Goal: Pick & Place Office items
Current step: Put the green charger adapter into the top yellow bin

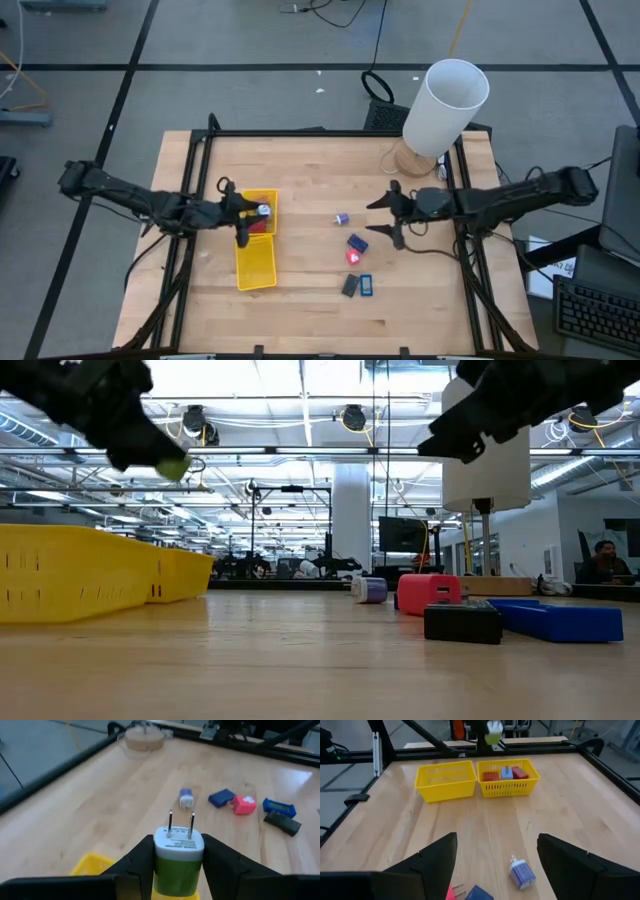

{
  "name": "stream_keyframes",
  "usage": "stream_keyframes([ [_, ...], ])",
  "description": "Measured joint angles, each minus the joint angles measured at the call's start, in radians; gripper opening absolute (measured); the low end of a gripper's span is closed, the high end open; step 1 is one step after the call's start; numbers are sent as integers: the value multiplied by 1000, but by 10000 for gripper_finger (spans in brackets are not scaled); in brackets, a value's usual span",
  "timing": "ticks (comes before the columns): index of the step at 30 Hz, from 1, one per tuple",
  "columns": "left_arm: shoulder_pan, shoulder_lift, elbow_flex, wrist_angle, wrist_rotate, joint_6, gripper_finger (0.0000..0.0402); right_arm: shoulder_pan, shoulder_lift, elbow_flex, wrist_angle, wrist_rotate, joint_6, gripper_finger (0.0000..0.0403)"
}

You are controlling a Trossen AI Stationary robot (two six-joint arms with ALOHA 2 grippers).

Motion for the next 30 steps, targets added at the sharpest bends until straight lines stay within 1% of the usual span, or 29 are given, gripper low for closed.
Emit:
stream_keyframes([
  [4,-1,-2,-56,-9,-26,-113,139,0,-92,-64,25,3,1,263],
  [8,-1,-2,-80,-24,-42,-186,150,0,-155,-133,120,4,17,263],
  [12,-8,-2,-81,-37,-27,-212,135,0,-187,-186,202,4,19,263],
  [18,-26,1,-81,-130,-30,-288,133,0,-194,-216,231,7,19,263],
  [23,-39,54,-81,-125,-32,-317,152,0,-194,-216,232,24,19,263],
  [28,-44,134,-81,-111,-28,-319,132,0,-193,-216,232,24,19,263],
  [30,-44,161,-81,-95,-20,-314,132,0,-193,-216,232,24,19,263],
])
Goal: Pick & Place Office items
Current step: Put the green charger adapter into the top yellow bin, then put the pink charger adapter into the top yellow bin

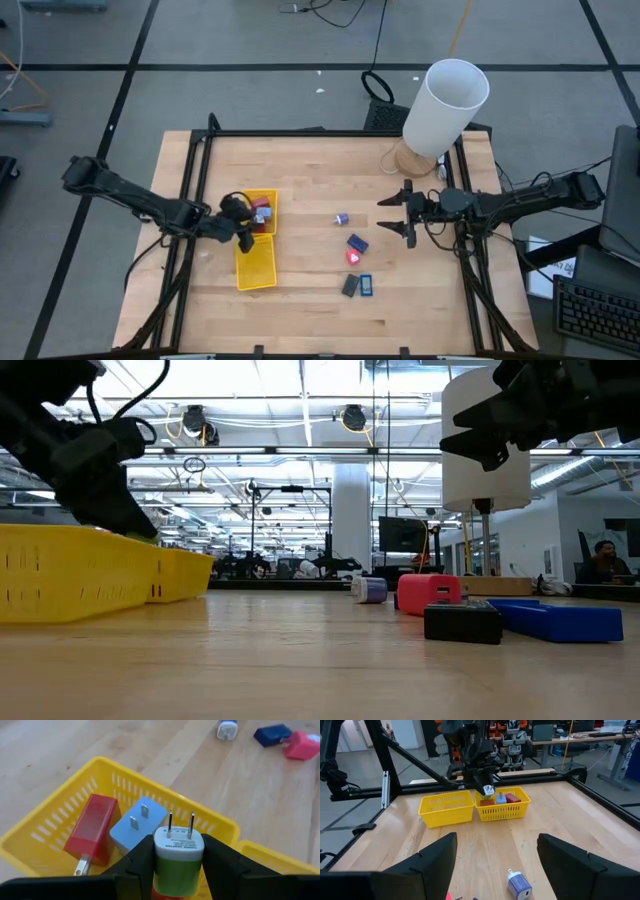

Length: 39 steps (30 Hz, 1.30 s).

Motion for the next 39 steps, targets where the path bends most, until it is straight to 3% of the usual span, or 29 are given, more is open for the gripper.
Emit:
stream_keyframes([
  [9,0,67,0,121,1,58,162,0,0,0,0,0,0,263],
  [17,2,139,0,145,-11,80,135,0,0,0,0,0,0,263],
  [27,3,155,0,168,-12,72,187,0,0,1,-1,0,0,263],
  [39,3,154,0,171,-12,113,117,0,0,1,-1,0,0,263],
])
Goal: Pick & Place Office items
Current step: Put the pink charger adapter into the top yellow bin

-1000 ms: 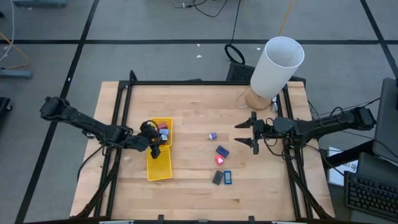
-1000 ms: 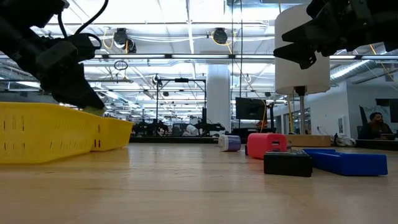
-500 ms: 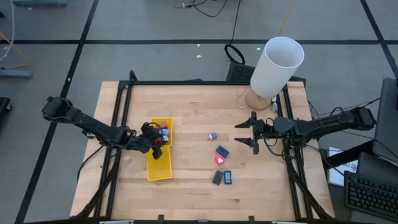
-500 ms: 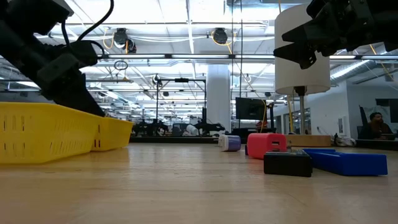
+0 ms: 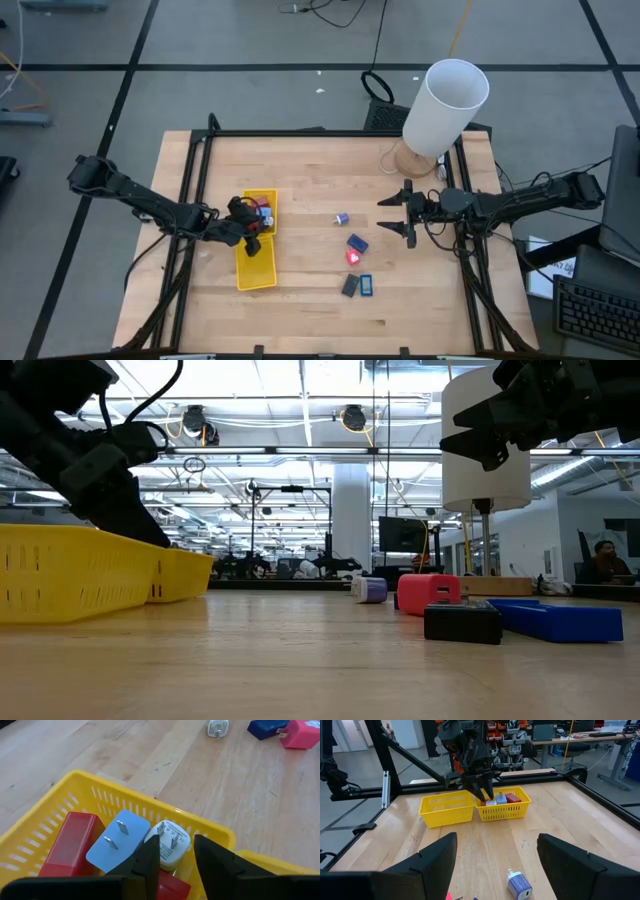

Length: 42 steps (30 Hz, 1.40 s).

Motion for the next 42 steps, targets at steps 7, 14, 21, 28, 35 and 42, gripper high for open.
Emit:
stream_keyframes([
  [7,0,-26,1,2,10,34,98,0,0,0,0,0,0,263],
  [14,0,-154,1,7,10,99,103,0,0,0,-2,1,0,263],
  [21,-1,-287,1,85,43,143,98,0,5,1,0,3,0,263],
  [28,-3,-291,1,247,153,248,98,3,72,1,7,0,0,263],
  [35,-3,-253,1,266,169,253,97,48,266,7,85,-3,69,263],
  [42,-2,-197,1,284,167,253,97,161,475,162,-47,-4,57,263],
])
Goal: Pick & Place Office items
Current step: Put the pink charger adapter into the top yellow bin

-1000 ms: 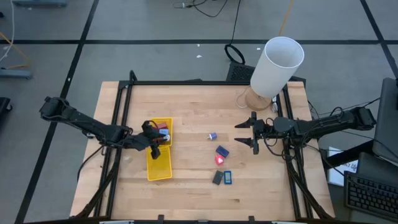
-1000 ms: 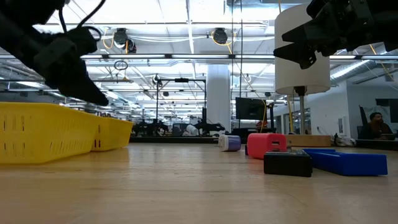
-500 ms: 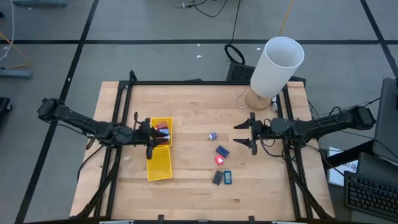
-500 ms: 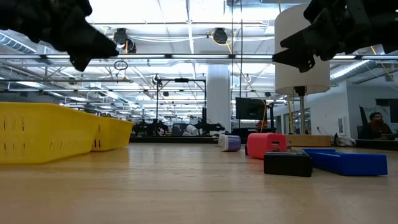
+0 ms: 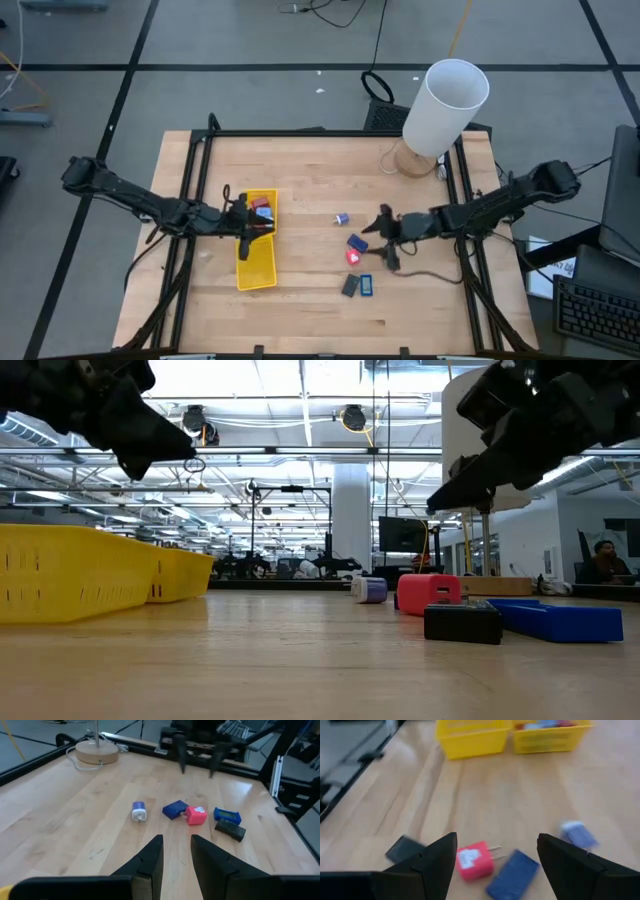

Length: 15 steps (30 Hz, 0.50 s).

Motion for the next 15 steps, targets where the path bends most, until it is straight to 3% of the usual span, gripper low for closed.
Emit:
stream_keyframes([
  [6,1,33,0,3,0,-1,97,63,186,126,-50,2,-119,263],
  [15,1,40,0,7,0,-33,97,21,324,144,-32,5,-155,279],
])
